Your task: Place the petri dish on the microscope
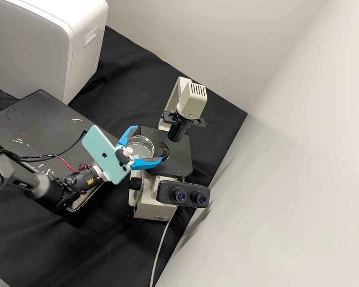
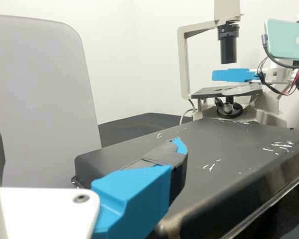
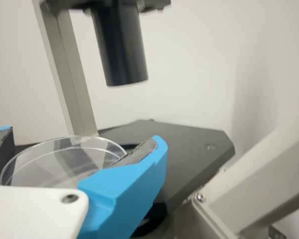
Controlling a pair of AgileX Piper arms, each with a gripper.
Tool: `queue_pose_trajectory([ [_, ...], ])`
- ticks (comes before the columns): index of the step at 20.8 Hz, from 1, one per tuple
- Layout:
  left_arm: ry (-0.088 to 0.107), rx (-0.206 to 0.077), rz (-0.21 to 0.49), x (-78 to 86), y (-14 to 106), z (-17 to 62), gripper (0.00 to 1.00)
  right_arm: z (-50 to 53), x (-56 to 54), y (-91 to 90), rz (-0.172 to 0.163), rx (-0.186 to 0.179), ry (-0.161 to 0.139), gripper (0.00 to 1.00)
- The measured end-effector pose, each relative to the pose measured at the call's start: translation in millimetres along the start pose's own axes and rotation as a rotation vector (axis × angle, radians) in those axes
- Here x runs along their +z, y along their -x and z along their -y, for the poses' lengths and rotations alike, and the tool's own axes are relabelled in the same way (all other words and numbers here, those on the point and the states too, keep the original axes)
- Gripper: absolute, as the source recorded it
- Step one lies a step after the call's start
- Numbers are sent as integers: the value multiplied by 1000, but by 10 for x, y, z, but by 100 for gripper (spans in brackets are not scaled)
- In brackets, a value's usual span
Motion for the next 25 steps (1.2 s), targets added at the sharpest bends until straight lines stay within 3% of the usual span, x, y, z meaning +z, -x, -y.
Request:
queue_pose_trajectory([
  [10,0,0,0,0,0,0,100,113,123,-298,41,-7,22,0],
  [19,0,-2,0,-1,-1,3,100,161,210,-532,63,16,53,0],
  [25,0,-2,0,-1,-1,3,100,204,275,-618,48,28,116,0],
])
